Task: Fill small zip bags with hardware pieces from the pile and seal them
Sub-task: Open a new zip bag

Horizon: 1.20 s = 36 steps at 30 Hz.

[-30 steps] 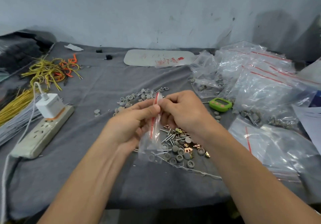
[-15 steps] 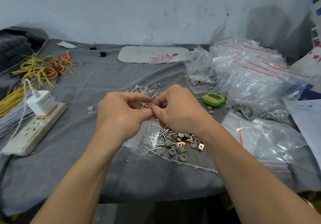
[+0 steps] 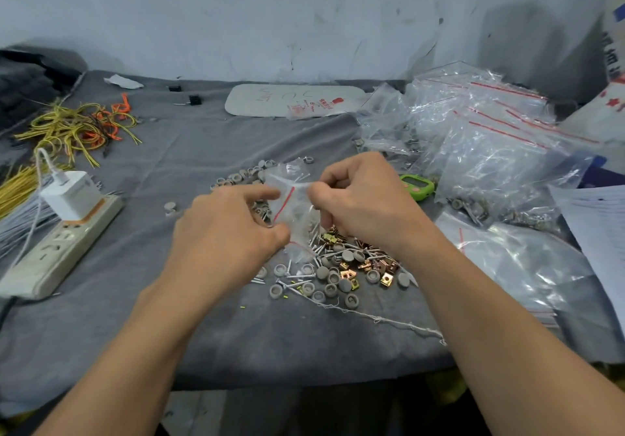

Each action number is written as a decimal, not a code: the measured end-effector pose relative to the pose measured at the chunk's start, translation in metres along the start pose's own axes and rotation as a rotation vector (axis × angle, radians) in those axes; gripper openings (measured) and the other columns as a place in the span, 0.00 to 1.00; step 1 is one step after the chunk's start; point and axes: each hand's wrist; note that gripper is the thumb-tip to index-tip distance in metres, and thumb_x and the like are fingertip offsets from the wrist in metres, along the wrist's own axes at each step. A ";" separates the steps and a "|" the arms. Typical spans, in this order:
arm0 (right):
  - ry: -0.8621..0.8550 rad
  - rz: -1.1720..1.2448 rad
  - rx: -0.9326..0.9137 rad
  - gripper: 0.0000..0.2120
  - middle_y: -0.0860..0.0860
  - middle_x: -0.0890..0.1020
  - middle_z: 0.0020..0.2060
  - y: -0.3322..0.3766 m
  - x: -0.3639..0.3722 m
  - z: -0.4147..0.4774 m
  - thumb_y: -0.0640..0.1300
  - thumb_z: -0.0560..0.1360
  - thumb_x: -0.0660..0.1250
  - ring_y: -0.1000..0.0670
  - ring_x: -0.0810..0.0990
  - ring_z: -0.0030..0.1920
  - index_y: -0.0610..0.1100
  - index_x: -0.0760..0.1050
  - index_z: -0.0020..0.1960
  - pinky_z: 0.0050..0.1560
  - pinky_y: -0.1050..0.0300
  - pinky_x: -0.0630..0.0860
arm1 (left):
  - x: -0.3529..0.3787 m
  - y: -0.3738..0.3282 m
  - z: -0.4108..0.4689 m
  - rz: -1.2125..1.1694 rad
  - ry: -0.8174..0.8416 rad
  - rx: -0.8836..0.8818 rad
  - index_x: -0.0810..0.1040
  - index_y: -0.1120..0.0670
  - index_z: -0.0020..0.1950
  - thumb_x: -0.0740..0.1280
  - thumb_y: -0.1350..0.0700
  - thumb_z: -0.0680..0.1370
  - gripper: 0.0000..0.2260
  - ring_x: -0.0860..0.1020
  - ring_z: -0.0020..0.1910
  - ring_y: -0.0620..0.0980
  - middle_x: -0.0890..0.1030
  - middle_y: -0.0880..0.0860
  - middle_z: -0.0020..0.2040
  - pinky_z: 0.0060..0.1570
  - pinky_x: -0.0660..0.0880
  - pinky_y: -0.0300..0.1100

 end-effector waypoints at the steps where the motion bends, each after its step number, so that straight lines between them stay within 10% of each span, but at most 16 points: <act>1: 0.000 0.017 0.015 0.12 0.51 0.83 0.25 -0.002 0.000 -0.001 0.43 0.72 0.69 0.59 0.75 0.22 0.44 0.80 0.30 0.28 0.67 0.69 | -0.003 0.002 0.004 -0.030 0.016 -0.036 0.82 0.33 0.56 0.66 0.41 0.60 0.24 0.83 0.48 0.50 0.84 0.42 0.36 0.50 0.80 0.48; 5: -0.056 -0.330 -0.008 0.11 0.51 0.80 0.25 -0.005 0.005 0.000 0.47 0.68 0.73 0.55 0.78 0.28 0.46 0.78 0.29 0.31 0.63 0.73 | -0.010 0.009 0.008 0.284 -0.307 0.058 0.80 0.36 0.59 0.73 0.44 0.67 0.21 0.83 0.47 0.58 0.86 0.48 0.43 0.40 0.68 0.45; 9: -0.160 -0.762 0.047 0.10 0.48 0.83 0.41 -0.001 0.021 -0.003 0.56 0.71 0.72 0.40 0.82 0.47 0.50 0.79 0.41 0.41 0.54 0.66 | 0.010 0.000 -0.001 0.149 -0.223 0.055 0.83 0.38 0.58 0.67 0.43 0.71 0.16 0.82 0.52 0.58 0.86 0.48 0.45 0.46 0.73 0.47; 14: -0.105 -0.468 0.238 0.26 0.47 0.81 0.38 0.001 0.044 -0.008 0.70 0.75 0.63 0.42 0.75 0.39 0.46 0.76 0.41 0.40 0.50 0.69 | 0.018 0.000 0.002 -0.264 -0.153 0.038 0.84 0.39 0.42 0.68 0.52 0.75 0.08 0.81 0.38 0.47 0.82 0.45 0.31 0.43 0.75 0.41; 17: 0.134 -0.182 0.277 0.14 0.48 0.84 0.35 -0.003 0.037 0.000 0.53 0.78 0.69 0.49 0.83 0.35 0.44 0.80 0.41 0.39 0.55 0.78 | 0.016 0.003 0.003 -0.255 -0.143 0.103 0.86 0.43 0.51 0.70 0.56 0.72 0.11 0.77 0.34 0.41 0.80 0.41 0.29 0.37 0.68 0.25; 19: 0.088 -0.169 0.246 0.03 0.51 0.85 0.36 -0.005 0.021 0.006 0.46 0.77 0.72 0.55 0.83 0.33 0.49 0.80 0.46 0.35 0.62 0.76 | 0.008 0.010 0.006 -0.181 -0.144 0.146 0.85 0.44 0.58 0.72 0.58 0.71 0.17 0.77 0.31 0.41 0.78 0.44 0.26 0.39 0.67 0.29; 22: -0.061 -0.313 0.186 0.12 0.52 0.83 0.43 -0.006 0.011 0.010 0.54 0.72 0.78 0.48 0.82 0.47 0.53 0.79 0.51 0.47 0.55 0.76 | -0.004 0.017 0.019 -0.149 -0.176 0.146 0.83 0.43 0.62 0.73 0.58 0.71 0.20 0.80 0.36 0.43 0.82 0.43 0.31 0.45 0.72 0.32; 26: -0.459 -0.433 -0.134 0.18 0.57 0.76 0.29 0.006 0.043 -0.003 0.56 0.69 0.79 0.47 0.74 0.33 0.53 0.70 0.43 0.38 0.55 0.68 | 0.001 0.017 0.022 -0.092 -0.201 0.074 0.82 0.43 0.64 0.71 0.57 0.72 0.21 0.82 0.48 0.58 0.86 0.53 0.42 0.56 0.78 0.50; 30: -0.145 -0.329 -0.215 0.09 0.50 0.86 0.40 0.003 0.060 -0.002 0.45 0.75 0.65 0.44 0.83 0.43 0.50 0.84 0.49 0.47 0.52 0.79 | 0.007 0.014 0.013 -0.142 -0.215 0.167 0.83 0.43 0.61 0.72 0.55 0.73 0.18 0.79 0.41 0.54 0.83 0.50 0.36 0.49 0.73 0.42; 36: 0.088 1.100 0.448 0.15 0.44 0.81 0.32 0.000 0.066 0.018 0.23 0.75 0.56 0.51 0.79 0.30 0.30 0.81 0.43 0.31 0.62 0.76 | 0.015 -0.004 -0.009 -0.024 -0.264 0.450 0.84 0.38 0.56 0.69 0.52 0.68 0.19 0.82 0.37 0.52 0.85 0.46 0.38 0.37 0.72 0.38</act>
Point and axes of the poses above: each hand's wrist, its own z-axis towards the middle knuckle, its own x-axis out of the palm, y = z × x
